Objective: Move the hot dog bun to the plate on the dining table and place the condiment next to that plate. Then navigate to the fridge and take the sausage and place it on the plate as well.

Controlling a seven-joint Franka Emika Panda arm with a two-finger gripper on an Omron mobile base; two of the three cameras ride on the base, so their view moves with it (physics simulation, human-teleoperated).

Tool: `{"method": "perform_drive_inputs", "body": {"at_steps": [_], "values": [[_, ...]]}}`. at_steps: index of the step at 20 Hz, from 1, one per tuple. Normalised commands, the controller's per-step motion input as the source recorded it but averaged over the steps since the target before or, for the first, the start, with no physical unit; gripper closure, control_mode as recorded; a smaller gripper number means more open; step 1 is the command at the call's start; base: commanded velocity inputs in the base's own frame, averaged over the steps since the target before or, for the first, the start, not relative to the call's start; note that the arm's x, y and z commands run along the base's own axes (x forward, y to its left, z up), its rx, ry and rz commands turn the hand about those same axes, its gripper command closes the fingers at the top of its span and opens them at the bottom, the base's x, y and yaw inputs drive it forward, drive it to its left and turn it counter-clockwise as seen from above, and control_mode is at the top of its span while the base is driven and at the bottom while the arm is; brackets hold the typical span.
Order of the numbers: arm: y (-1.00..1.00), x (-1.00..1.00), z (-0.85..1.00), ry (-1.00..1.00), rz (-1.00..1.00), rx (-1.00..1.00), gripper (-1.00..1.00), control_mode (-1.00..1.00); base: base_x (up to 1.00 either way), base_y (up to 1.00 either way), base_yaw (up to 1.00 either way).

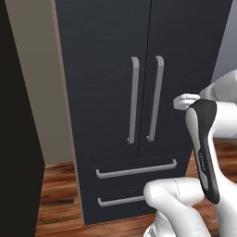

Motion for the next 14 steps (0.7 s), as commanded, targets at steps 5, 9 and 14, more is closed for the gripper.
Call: {"method": "perform_drive_inputs", "body": {"at_steps": [5,9,14], "values": [[0.00,0.68,-0.02,0.00,0.07,0.00,-1.00,-1.00,0.00,0.00,0.00],[0.00,0.69,-0.08,0.00,0.04,0.00,-1.00,-1.00,0.00,0.00,0.00],[0.00,0.67,-0.17,0.00,0.00,-0.02,-1.00,-1.00,0.00,0.00,0.00]]}}
